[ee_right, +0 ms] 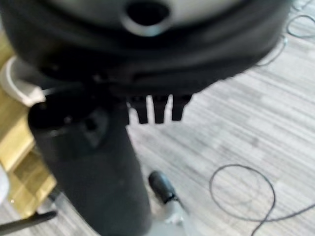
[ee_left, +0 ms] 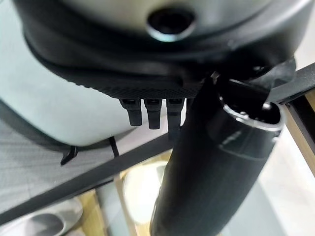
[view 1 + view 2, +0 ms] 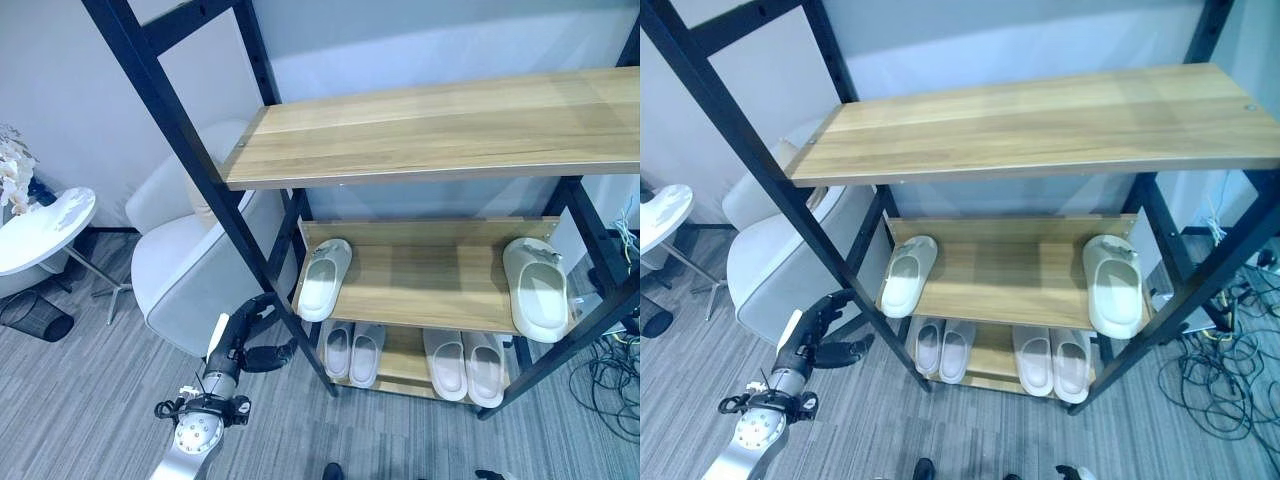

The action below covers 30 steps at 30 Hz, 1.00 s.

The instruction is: Arrange the slippers neatly on the shoe rack.

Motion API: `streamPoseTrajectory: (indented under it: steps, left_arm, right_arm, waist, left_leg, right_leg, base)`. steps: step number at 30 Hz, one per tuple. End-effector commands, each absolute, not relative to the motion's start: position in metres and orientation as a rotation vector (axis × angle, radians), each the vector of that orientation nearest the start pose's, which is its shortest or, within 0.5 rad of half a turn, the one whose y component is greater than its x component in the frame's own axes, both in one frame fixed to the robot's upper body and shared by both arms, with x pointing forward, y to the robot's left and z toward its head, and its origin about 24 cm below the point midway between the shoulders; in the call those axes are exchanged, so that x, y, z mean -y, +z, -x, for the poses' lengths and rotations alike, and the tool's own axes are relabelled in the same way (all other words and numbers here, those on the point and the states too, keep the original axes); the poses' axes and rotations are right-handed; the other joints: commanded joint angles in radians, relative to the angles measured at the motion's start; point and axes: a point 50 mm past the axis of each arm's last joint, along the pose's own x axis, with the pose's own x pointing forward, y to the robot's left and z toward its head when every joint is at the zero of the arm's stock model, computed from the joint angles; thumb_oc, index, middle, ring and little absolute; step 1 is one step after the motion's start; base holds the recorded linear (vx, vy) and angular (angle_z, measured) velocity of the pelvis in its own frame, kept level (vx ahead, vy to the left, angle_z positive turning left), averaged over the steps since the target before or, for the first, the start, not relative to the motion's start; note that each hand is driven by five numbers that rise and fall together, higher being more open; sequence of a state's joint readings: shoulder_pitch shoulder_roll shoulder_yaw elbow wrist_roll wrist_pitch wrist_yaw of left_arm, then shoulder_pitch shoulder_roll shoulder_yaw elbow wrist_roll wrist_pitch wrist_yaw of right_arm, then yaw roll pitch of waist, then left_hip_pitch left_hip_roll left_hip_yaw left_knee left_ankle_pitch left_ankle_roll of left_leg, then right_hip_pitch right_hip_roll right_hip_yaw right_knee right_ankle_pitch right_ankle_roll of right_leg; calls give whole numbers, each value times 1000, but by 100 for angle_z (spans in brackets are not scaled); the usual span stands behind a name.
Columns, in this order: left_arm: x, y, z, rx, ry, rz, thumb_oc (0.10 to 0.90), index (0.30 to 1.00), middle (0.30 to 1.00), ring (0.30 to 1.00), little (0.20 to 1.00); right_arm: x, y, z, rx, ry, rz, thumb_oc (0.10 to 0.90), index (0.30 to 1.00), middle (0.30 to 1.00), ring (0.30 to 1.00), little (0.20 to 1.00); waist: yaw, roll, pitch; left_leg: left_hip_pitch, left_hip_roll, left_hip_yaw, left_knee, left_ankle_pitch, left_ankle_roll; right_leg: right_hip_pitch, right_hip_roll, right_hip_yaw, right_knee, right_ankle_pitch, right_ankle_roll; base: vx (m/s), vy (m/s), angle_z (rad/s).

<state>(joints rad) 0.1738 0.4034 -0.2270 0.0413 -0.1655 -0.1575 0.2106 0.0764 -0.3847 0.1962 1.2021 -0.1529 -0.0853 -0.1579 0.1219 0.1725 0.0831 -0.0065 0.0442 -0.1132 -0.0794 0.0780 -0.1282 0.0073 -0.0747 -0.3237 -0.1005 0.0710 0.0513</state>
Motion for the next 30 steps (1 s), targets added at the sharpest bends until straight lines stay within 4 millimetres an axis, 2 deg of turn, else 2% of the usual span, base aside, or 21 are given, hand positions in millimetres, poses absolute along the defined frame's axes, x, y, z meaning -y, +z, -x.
streamPoseTrajectory:
  steps: [1, 8, 16, 18, 22, 24, 25, 28, 30]
  left_arm:
    - [-188, 83, -253, 297, 22, -215, 800, 900, 900, 900, 900]
    - [-204, 58, -227, 181, 52, -197, 800, 900, 900, 900, 900]
    - [-224, 9, -179, -90, 56, -153, 800, 900, 900, 900, 900]
    - [-224, 4, -175, -120, 45, -146, 800, 900, 900, 900, 900]
    - [-213, -14, -167, -215, -27, -94, 800, 900, 900, 900, 900]
    - [-210, -17, -166, -228, -49, -89, 800, 900, 900, 900, 900]
    - [-200, -21, -166, -252, -106, -78, 800, 900, 900, 900, 900]
    - [-182, -17, -171, -231, -229, -76, 800, 900, 900, 900, 900]
    - [-182, -17, -171, -231, -230, -76, 800, 900, 900, 900, 900]
  right_arm:
    - [291, -137, -92, -1088, -59, 719, 800, 900, 900, 900, 900]
    - [292, -138, -91, -1101, -63, 708, 800, 900, 900, 900, 900]
    - [300, -132, -100, -1078, -88, 708, 800, 900, 900, 900, 900]
    - [301, -132, -101, -1077, -91, 711, 800, 900, 900, 900, 900]
    - [303, -130, -103, -1075, -92, 722, 800, 900, 900, 900, 900]
    - [303, -130, -105, -1071, -90, 725, 800, 900, 900, 900, 900]
    - [302, -130, -107, -1069, -86, 730, 800, 900, 900, 900, 900]
    - [301, -129, -113, -1051, -76, 742, 800, 900, 900, 900, 900]
    - [301, -129, -113, -1051, -77, 742, 800, 900, 900, 900, 900]
  waist:
    - [-49, -56, 7]
    - [-23, -47, 19]
    - [28, -44, 23]
    - [33, -43, 22]
    - [44, -43, 22]
    - [43, -44, 23]
    - [41, -43, 24]
    - [29, -46, 27]
    - [30, -46, 28]
  left_leg:
    - [-48, -43, 39, -8, 41, -5]
    - [-41, -43, 33, -8, 50, -4]
    - [-51, -43, 9, -8, 79, -8]
    - [-54, -43, 5, -8, 83, -8]
    - [-59, -40, -6, -8, 91, -10]
    - [-59, -40, -8, -8, 91, -10]
    - [-59, -37, -11, -8, 93, -11]
    - [-57, -34, -12, -8, 90, -13]
    - [-57, -34, -13, -8, 90, -13]
  right_leg:
    - [43, -38, 6, 13, -103, 56]
    - [51, -35, 4, 13, -107, 51]
    - [63, -29, -23, 13, -115, 44]
    - [63, -28, -28, 13, -115, 44]
    - [65, -25, -41, 13, -119, 42]
    - [66, -24, -43, 13, -120, 41]
    - [67, -22, -46, 13, -124, 39]
    - [70, -19, -49, 13, -129, 36]
    - [70, -19, -49, 13, -129, 36]
  base:
    - [8, 11, -11]
    - [0, 0, 0]
    - [1, -12, 2]
    - [-4, -28, 11]
    - [-9, -30, 16]
    - [0, -30, 17]
    - [7, -34, 13]
    - [3, -41, 8]
    - [0, 0, 0]
